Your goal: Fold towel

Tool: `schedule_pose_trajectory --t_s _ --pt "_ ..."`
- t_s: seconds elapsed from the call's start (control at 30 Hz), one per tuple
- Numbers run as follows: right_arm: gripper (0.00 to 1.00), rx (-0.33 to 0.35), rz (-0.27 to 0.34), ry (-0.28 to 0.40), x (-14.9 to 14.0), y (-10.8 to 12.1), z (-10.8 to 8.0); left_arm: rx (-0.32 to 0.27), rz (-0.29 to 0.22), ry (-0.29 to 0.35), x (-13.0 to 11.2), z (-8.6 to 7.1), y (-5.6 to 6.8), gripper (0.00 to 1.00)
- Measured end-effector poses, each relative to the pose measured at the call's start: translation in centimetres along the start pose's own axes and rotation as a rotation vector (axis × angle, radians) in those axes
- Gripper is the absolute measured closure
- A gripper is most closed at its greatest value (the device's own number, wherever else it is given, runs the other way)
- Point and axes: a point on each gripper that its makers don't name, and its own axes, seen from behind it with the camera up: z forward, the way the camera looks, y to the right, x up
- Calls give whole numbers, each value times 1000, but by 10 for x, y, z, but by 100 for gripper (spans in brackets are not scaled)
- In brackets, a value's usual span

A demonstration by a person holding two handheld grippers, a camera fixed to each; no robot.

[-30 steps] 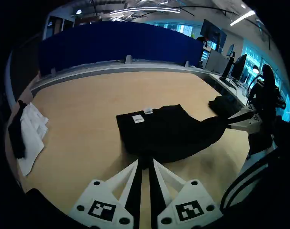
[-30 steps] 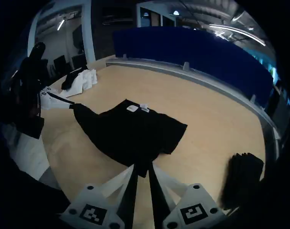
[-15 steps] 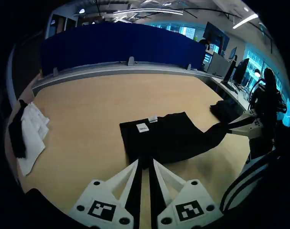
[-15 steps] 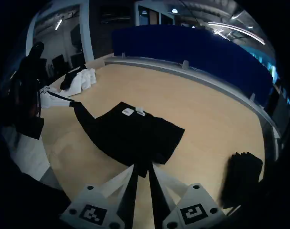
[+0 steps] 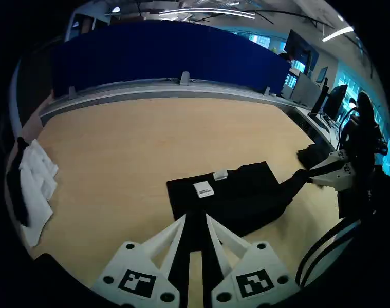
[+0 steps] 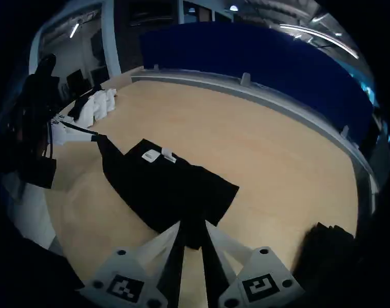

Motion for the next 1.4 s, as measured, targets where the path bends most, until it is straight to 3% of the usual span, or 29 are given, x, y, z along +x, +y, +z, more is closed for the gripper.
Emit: schedule_pose_trajectory --t_s 0.4,0.93,1.27,1.4 --pt "80 -9 25 -25 5 19 34 22 20 -31 2 40 -15 88" --pt "79 -17 64 -45 -5 30 58 35 41 -62 -6 67 -25 88" --pt "62 -63 42 -57 -15 40 70 79 62 -80 -12 82 -38 77" --pt "43 -93 26 -62 -18 47 74 90 79 -81 -11 84 -40 70"
